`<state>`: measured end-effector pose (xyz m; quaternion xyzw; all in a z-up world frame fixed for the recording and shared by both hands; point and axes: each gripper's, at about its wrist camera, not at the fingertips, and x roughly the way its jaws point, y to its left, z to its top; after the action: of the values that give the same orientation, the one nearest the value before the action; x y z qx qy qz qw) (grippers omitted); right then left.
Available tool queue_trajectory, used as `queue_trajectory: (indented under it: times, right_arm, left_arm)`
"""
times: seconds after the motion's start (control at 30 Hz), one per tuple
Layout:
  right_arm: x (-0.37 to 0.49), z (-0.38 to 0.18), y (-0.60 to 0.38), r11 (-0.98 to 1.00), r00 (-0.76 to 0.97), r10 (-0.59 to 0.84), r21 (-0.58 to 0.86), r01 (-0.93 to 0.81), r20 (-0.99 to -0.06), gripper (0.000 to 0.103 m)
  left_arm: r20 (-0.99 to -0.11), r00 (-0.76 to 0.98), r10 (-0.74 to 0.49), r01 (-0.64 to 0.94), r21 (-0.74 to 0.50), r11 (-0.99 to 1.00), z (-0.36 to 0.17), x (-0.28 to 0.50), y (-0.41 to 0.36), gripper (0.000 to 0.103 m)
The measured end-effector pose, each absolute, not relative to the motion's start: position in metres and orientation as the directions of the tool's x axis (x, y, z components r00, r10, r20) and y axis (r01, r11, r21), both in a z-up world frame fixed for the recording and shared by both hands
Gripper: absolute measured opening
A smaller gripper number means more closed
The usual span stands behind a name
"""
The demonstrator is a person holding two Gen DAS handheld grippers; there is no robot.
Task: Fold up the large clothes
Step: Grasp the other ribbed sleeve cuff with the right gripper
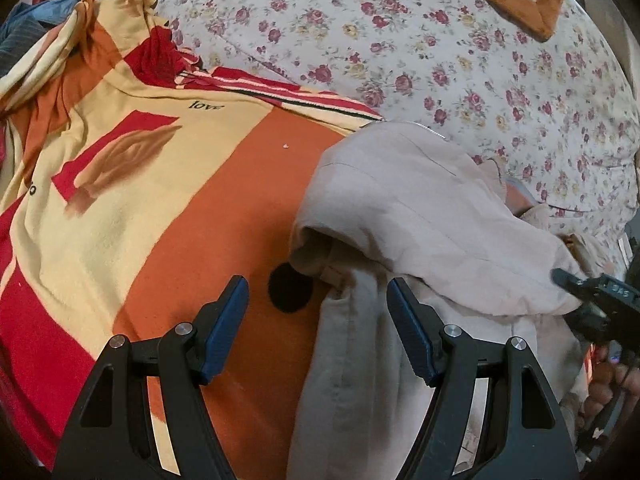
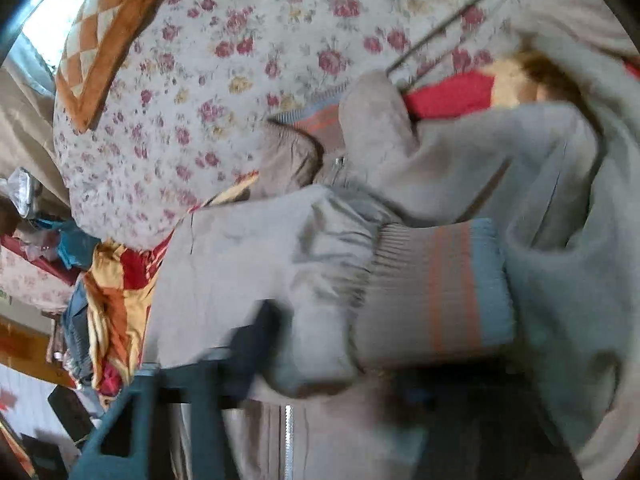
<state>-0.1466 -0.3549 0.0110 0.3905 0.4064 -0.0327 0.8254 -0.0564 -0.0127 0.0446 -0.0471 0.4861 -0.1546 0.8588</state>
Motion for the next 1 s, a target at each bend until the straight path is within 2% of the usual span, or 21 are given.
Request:
queue_trajectory:
  times: [0.1, 0.2, 0.4, 0.53, 0.63, 0.7, 0.77, 0.83, 1.0]
  right_arm:
    - [-0.164, 0.037, -0.361, 0.755, 0.721, 0.153, 0.55, 0.356, -0.676, 0.024]
    - [-0.189, 0.056, -0.371, 0.799, 0.748, 0.051, 0.476, 0.367, -0.662, 0.024]
    - [-0.199, 0.031, -0.402, 0.768, 0.677, 0.009, 0.438, 0.467, -0.736, 0.023]
    - [-0.194, 0.018, -0.406, 0.799, 0.626, -0.015, 0.367, 0.476, -0.78, 0.023]
    - [-0.201, 0.03, -0.403, 0.821, 0.632, -0.046, 0.331, 0.466, -0.774, 0.023]
    - [-0.204, 0.041, -0.403, 0.834, 0.644, -0.069, 0.311, 0.457, -0.762, 0.023]
    - [-0.205, 0.044, -0.406, 0.826, 0.65, -0.06, 0.328, 0.458, -0.758, 0.023]
    - [-0.205, 0.044, -0.41, 0.813, 0.655, -0.046, 0.352, 0.463, -0.754, 0.023]
    - [-0.211, 0.041, -0.414, 0.789, 0.664, -0.003, 0.407, 0.461, -0.747, 0.023]
  left_arm:
    - [-0.822, 0.481, -0.306, 0.206, -0.234, 0.95, 0.043, -0.055, -0.01, 0.072]
    - [-0.827, 0.476, -0.298, 0.216, -0.218, 0.952, 0.039, -0.057, -0.015, 0.072]
    - [-0.848, 0.487, -0.211, 0.261, -0.089, 0.961, 0.032, -0.062, -0.033, 0.072]
    - [-0.851, 0.475, -0.225, 0.226, -0.13, 0.965, 0.034, -0.053, -0.029, 0.072]
    - [-0.837, 0.468, -0.283, 0.229, -0.195, 0.954, 0.043, -0.048, -0.025, 0.072]
    - [-0.853, 0.451, -0.263, 0.258, -0.157, 0.953, 0.043, -0.043, -0.033, 0.072]
    - [-0.89, 0.417, -0.187, 0.277, -0.072, 0.958, 0.034, -0.036, -0.045, 0.072]
    - [-0.887, 0.43, -0.17, 0.289, -0.043, 0.956, 0.031, -0.033, -0.051, 0.072]
    - [-0.857, 0.486, -0.173, 0.232, -0.065, 0.971, 0.043, -0.017, -0.045, 0.068]
